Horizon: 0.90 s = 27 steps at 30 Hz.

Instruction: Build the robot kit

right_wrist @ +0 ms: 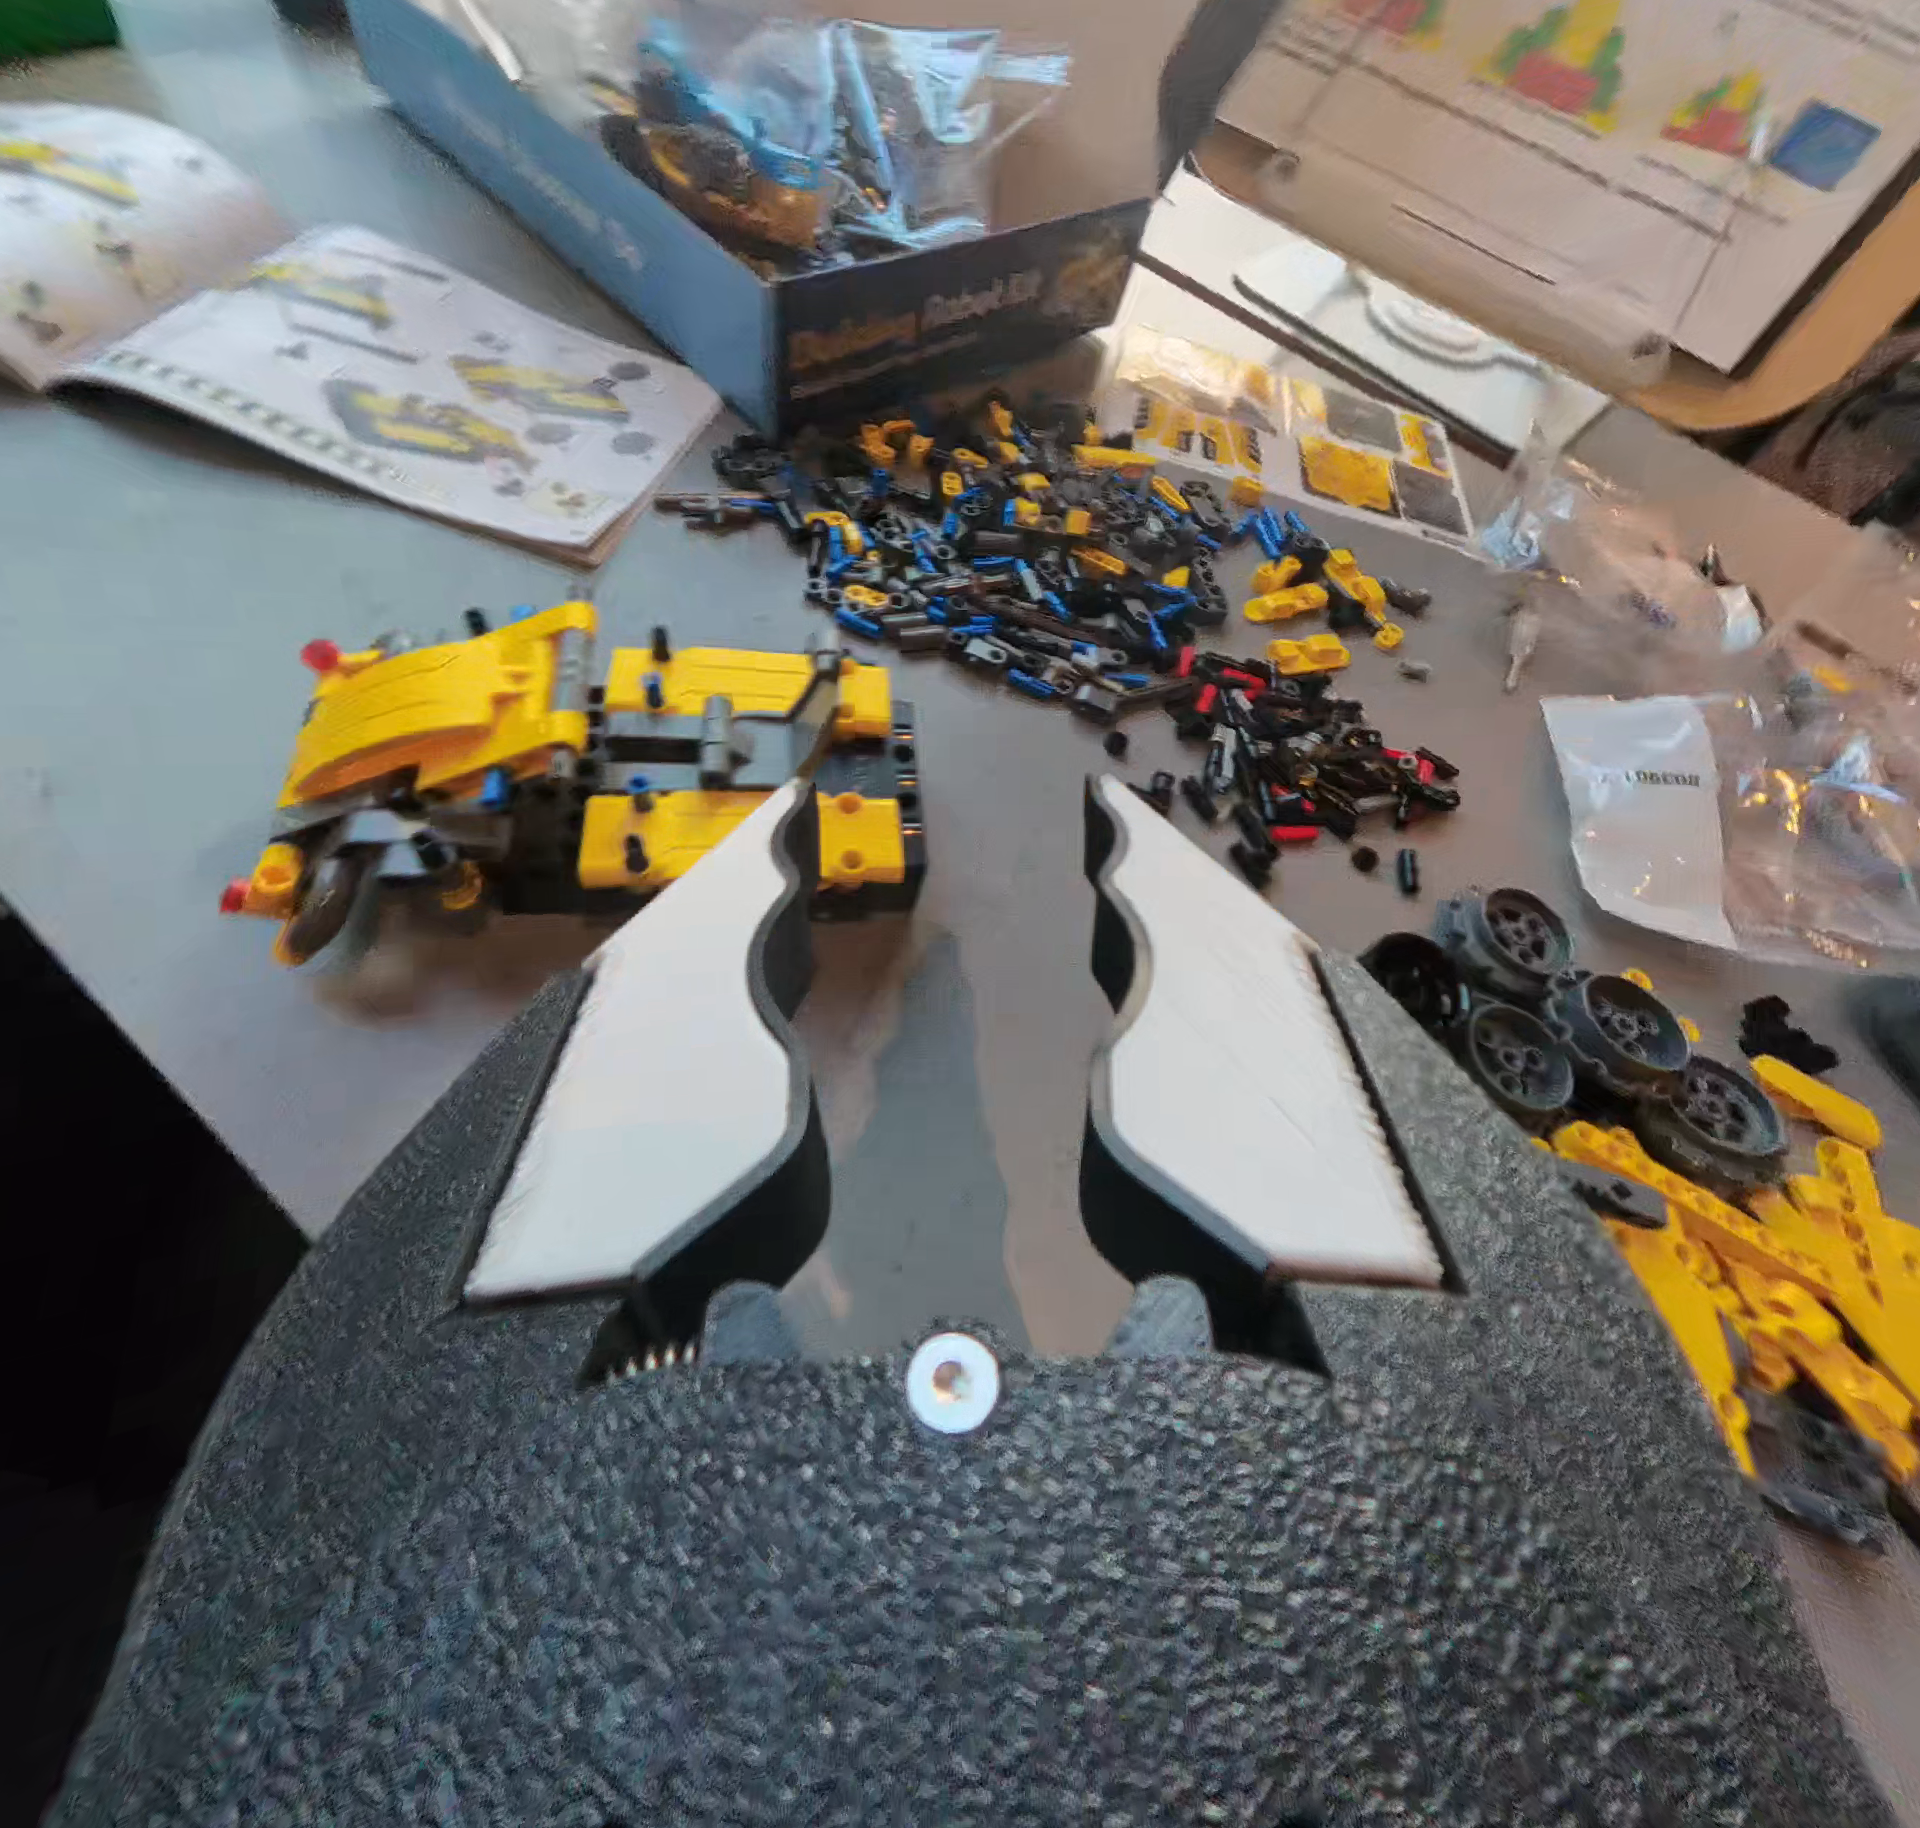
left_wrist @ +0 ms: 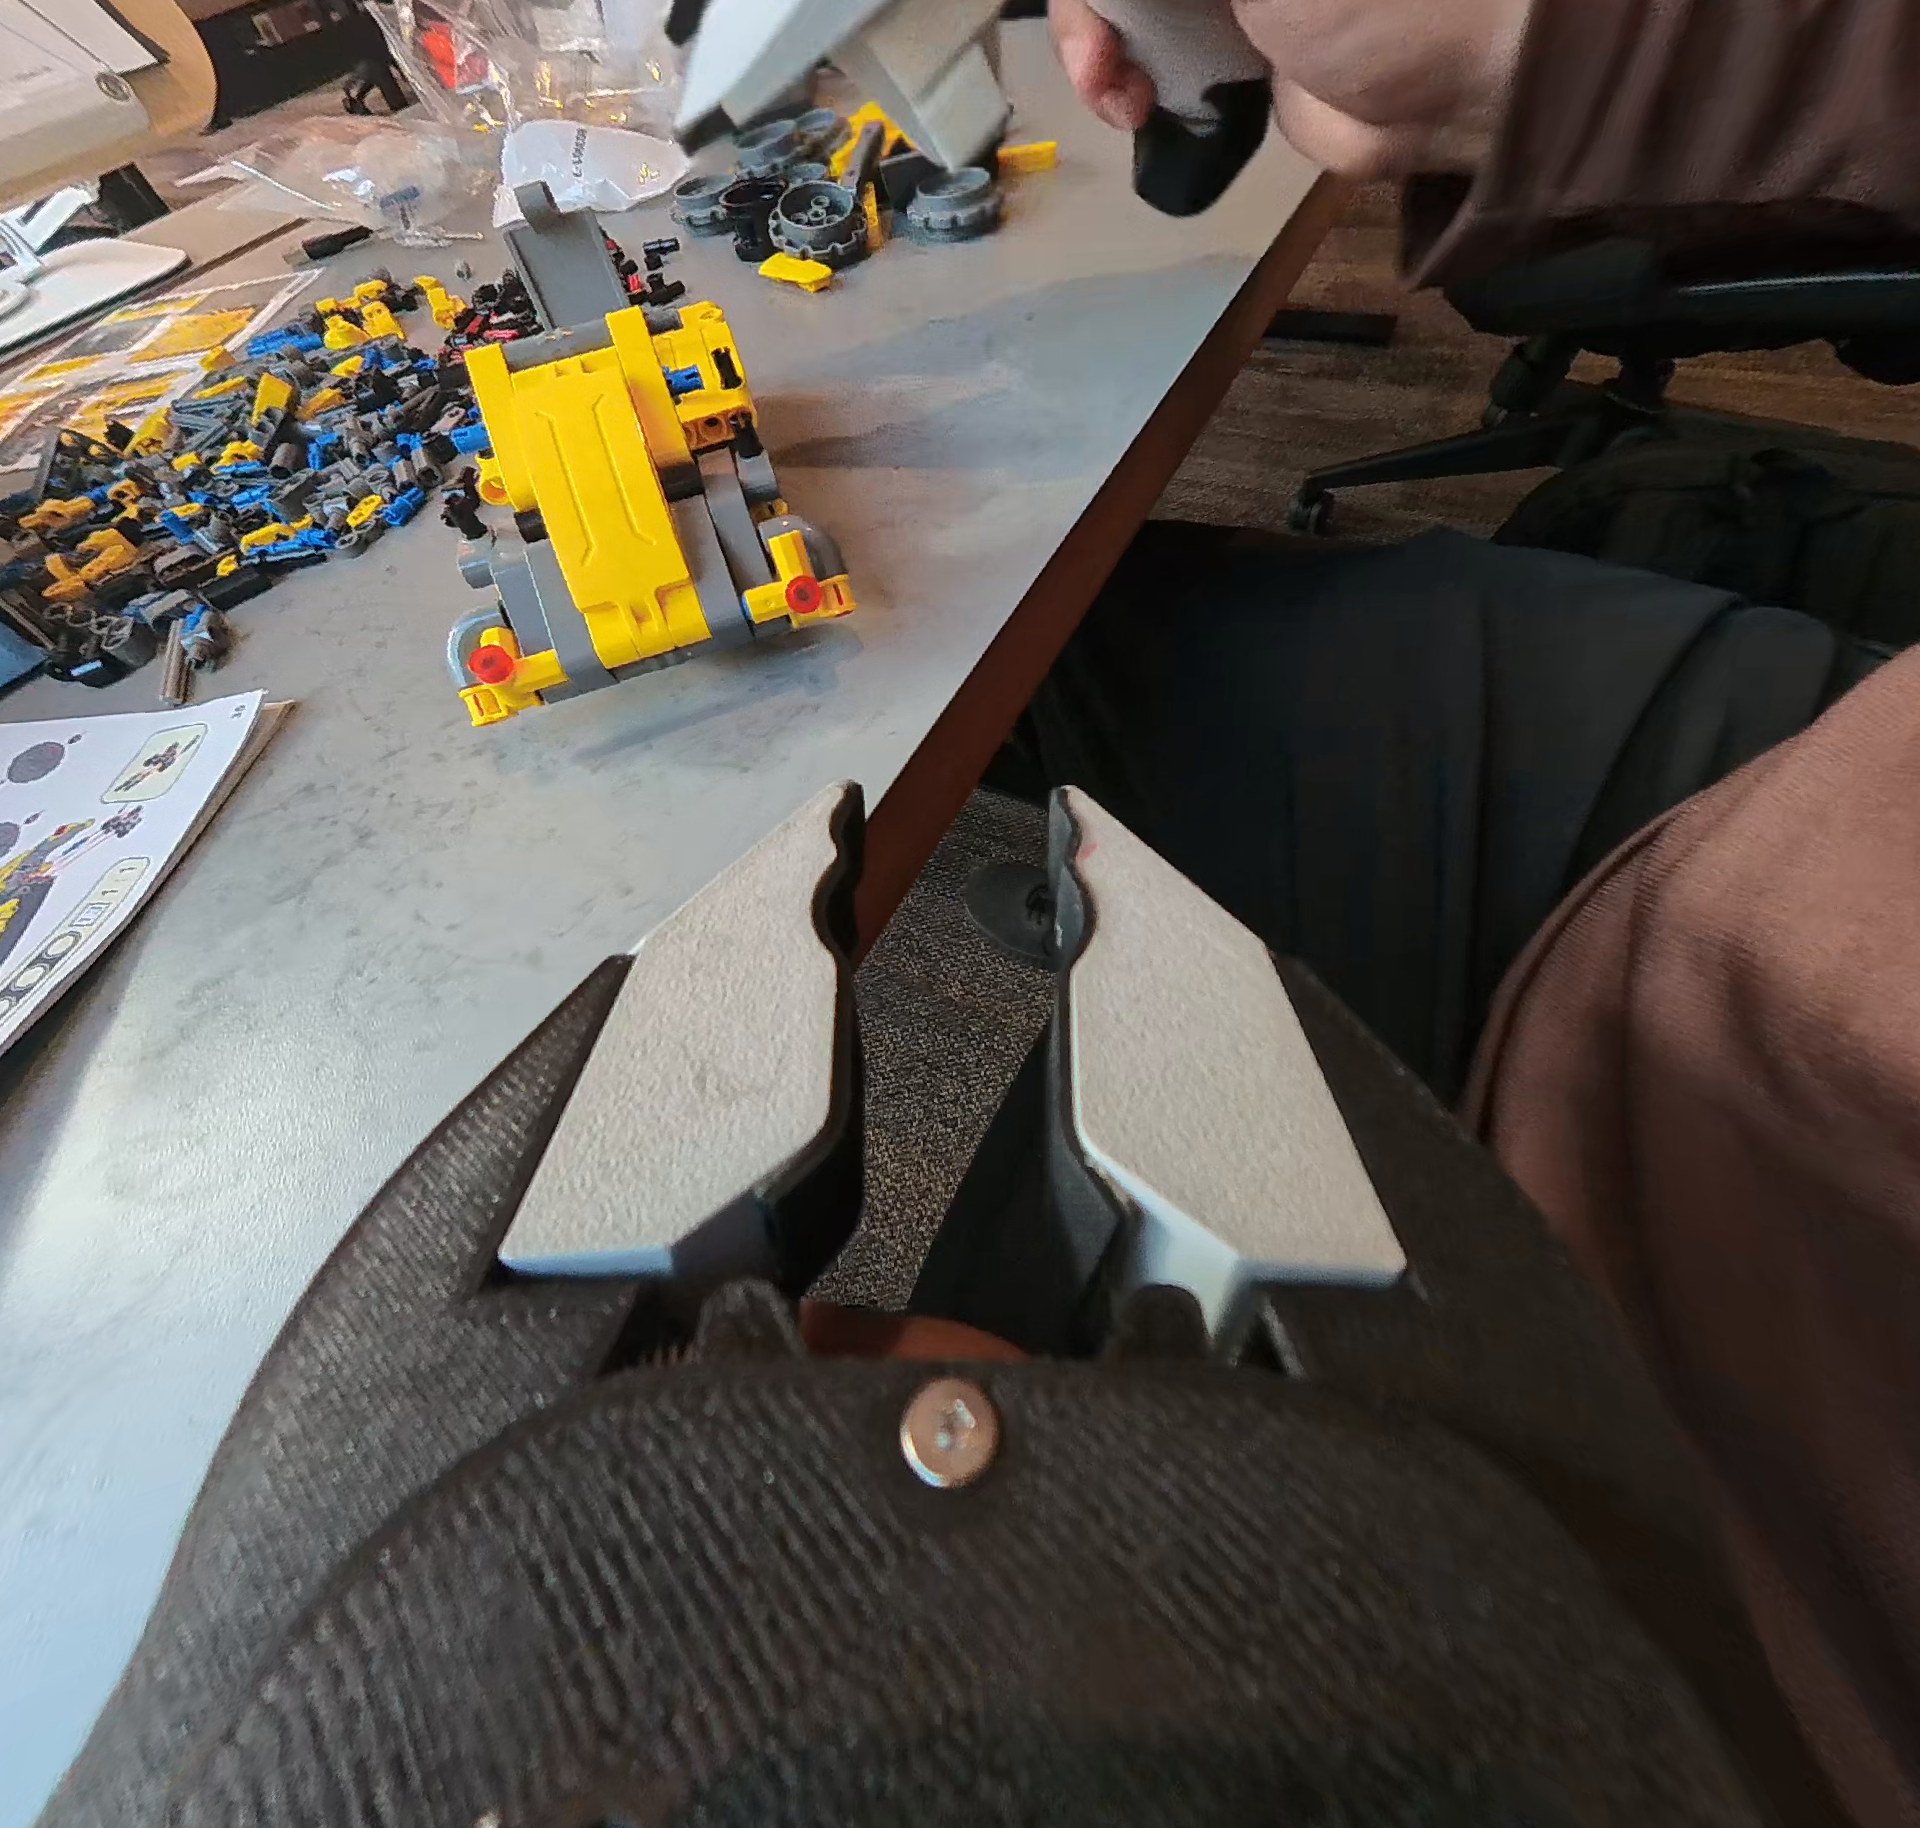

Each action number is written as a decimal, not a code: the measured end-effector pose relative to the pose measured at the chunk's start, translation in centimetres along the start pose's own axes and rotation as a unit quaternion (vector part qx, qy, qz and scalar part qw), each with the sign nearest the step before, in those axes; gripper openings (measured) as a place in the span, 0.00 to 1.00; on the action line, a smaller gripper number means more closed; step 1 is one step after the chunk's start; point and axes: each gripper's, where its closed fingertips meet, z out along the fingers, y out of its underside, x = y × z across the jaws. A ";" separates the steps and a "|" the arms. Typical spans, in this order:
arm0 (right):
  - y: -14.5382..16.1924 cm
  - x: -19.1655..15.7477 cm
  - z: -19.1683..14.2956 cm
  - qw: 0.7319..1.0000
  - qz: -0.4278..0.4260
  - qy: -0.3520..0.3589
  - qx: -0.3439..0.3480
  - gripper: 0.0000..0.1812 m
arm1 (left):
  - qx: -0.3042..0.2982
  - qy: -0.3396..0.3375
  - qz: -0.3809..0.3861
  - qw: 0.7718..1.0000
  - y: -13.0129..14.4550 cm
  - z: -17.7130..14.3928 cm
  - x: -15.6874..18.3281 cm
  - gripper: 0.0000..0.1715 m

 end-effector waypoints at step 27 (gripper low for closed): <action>0.2 -0.7 2.6 0.985 0.028 -0.150 -0.076 0.33 | 0.003 -0.008 -0.005 1.000 -0.1 -0.2 -0.2 0.19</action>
